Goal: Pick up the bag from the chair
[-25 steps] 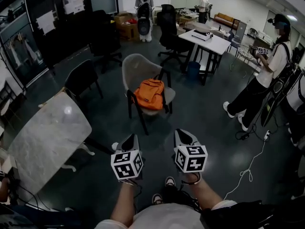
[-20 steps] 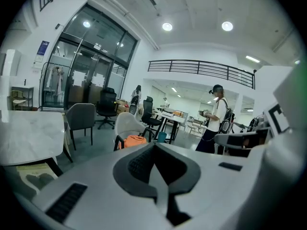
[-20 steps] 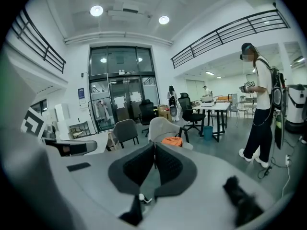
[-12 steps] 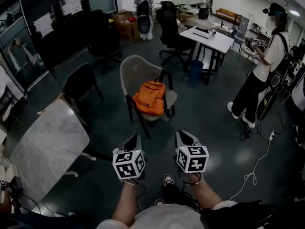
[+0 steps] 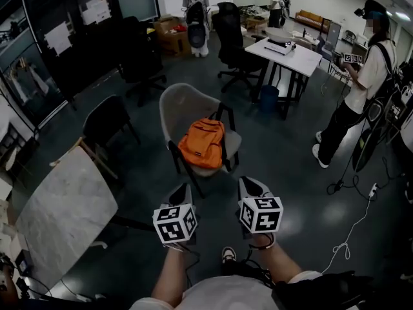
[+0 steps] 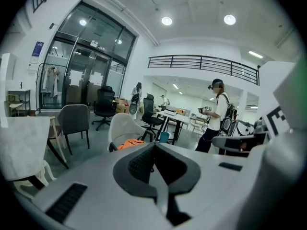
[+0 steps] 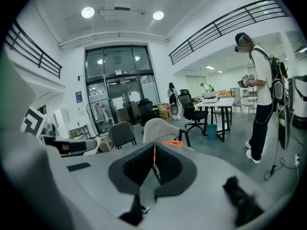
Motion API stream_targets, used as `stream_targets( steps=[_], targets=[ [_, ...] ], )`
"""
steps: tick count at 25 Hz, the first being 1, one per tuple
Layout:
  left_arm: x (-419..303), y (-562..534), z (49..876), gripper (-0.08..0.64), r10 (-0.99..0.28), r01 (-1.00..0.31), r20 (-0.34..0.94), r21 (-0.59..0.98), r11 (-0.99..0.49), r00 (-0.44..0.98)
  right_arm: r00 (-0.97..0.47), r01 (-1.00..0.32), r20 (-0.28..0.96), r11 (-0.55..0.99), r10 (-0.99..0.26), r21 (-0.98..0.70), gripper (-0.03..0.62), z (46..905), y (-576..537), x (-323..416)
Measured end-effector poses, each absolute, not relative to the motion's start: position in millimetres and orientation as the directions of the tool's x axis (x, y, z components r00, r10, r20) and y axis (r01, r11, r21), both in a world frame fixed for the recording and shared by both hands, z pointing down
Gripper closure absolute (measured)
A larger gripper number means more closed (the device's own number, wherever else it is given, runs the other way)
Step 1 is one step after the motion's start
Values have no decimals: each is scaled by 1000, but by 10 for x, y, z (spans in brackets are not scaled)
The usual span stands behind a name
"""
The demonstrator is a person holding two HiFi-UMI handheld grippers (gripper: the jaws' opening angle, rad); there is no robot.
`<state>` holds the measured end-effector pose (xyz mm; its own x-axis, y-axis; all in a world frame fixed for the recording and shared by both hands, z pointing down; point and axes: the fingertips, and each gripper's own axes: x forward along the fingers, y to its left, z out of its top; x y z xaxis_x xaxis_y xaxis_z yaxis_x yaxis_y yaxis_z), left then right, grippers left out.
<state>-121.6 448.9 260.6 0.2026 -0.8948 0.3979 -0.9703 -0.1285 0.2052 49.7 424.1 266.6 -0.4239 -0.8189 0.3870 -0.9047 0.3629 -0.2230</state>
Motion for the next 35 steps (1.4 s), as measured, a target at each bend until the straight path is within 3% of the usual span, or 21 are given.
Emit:
stream_targets(
  steps=[35],
  targets=[
    [-902,2848,2776,548,-876,-967,436,230,-112,205,-472,-880,422,383,-774,-280,558,2901,2623,827]
  ],
)
